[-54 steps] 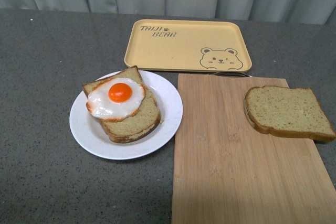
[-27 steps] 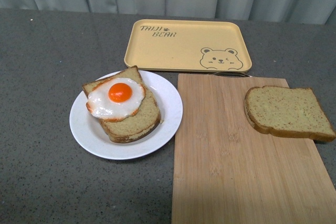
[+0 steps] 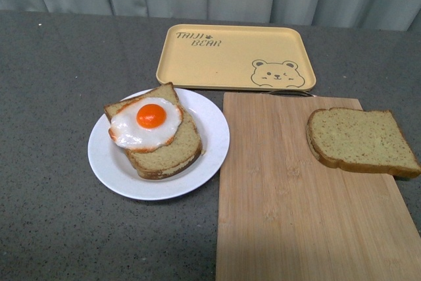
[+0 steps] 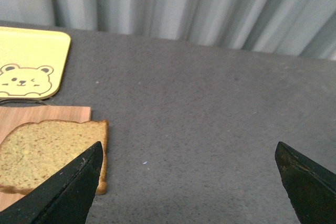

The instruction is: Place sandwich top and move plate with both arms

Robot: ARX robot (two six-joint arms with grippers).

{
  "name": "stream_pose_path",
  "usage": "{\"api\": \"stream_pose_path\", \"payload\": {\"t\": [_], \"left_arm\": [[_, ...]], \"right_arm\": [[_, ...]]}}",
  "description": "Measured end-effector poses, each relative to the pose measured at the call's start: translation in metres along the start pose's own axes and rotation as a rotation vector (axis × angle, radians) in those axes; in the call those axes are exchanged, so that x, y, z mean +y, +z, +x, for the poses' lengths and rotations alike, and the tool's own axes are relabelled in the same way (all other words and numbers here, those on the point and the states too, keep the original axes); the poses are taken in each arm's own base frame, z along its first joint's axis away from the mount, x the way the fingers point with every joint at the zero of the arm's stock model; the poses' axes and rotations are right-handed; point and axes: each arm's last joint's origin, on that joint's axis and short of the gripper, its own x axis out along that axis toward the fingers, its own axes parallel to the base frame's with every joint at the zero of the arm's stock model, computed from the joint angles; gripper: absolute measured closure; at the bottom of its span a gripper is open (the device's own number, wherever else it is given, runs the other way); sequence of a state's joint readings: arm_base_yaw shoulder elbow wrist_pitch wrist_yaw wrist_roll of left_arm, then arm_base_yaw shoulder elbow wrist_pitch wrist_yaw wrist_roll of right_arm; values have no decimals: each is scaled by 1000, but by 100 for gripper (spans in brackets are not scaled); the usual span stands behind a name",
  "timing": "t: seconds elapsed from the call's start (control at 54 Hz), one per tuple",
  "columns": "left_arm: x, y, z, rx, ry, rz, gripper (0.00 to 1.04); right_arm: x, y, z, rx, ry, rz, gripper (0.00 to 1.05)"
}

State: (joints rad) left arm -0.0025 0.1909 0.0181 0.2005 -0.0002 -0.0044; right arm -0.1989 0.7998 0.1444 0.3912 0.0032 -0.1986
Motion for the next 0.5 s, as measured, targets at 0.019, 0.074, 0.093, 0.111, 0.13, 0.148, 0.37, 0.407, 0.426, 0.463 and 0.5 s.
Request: {"api": "stream_pose_path", "payload": {"t": [0.019, 0.074, 0.093, 0.111, 0.13, 0.148, 0.37, 0.407, 0.426, 0.463, 0.5], "left_arm": [[0, 0, 0, 0, 0, 0, 7], [0, 0, 0, 0, 0, 0, 7], [0, 0, 0, 0, 0, 0, 7], [0, 0, 0, 0, 0, 0, 7], [0, 0, 0, 0, 0, 0, 7], [0, 0, 0, 0, 0, 0, 7], [0, 0, 0, 0, 0, 0, 7], [0, 0, 0, 0, 0, 0, 7], [0, 0, 0, 0, 0, 0, 7], [0, 0, 0, 0, 0, 0, 7], [0, 0, 0, 0, 0, 0, 7]], "right_arm": [[-2, 1, 6, 17, 16, 9, 9], [-5, 0, 22, 91, 53, 40, 9], [-6, 0, 25, 108, 72, 52, 9], [-7, -2, 31, 142, 95, 72, 9], [-8, -3, 37, 174, 118, 93, 9], [-9, -4, 40, 190, 128, 104, 9], [-25, -21, 105, 454, 286, 323, 9], [-25, -25, 112, 482, 310, 338, 9], [-24, -27, 116, 506, 328, 349, 9], [-24, -31, 122, 537, 353, 365, 9], [-23, -36, 128, 565, 377, 383, 9]]}}
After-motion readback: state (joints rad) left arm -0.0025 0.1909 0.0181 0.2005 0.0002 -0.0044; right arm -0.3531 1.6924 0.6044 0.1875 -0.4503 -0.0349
